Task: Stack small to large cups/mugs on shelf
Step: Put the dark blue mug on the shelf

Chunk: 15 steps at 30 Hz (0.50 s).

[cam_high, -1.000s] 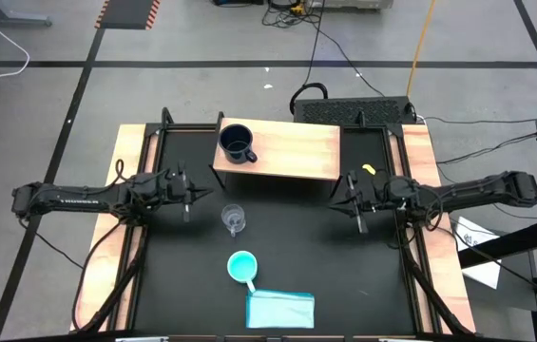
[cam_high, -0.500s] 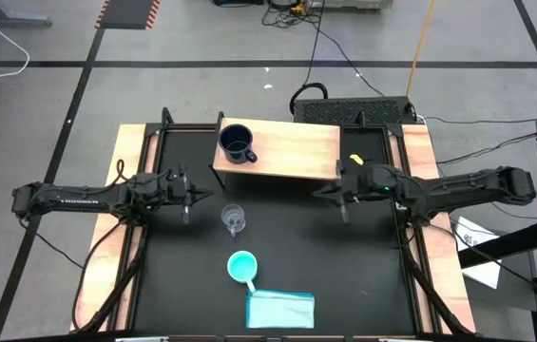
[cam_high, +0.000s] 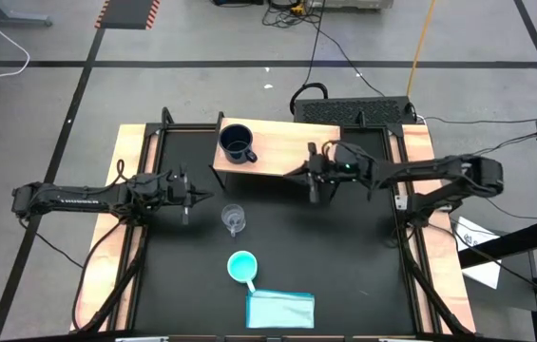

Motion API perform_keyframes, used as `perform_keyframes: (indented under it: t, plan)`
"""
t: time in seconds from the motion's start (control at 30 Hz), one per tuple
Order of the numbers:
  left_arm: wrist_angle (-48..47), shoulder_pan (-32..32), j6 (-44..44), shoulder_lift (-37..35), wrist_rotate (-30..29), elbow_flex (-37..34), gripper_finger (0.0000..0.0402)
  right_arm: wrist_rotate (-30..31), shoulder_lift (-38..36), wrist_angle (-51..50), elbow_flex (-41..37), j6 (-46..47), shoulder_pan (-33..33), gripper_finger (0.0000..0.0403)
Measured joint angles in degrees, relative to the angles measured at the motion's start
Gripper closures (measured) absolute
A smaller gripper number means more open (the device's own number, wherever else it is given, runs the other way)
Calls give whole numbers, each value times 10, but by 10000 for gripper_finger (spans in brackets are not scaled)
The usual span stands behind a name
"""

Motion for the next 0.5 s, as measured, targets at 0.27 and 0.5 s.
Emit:
perform_keyframes:
  t: [0.27, 0.5]
  plan:
    - [-1, -1, 3, 0, 17, 0, 389, -45, 78, 31, 53, 9, -28, 403]
    - [-5, -3, 28, 0, 43, 0, 399, -45, 119, 73, 65, 21, -40, 403]
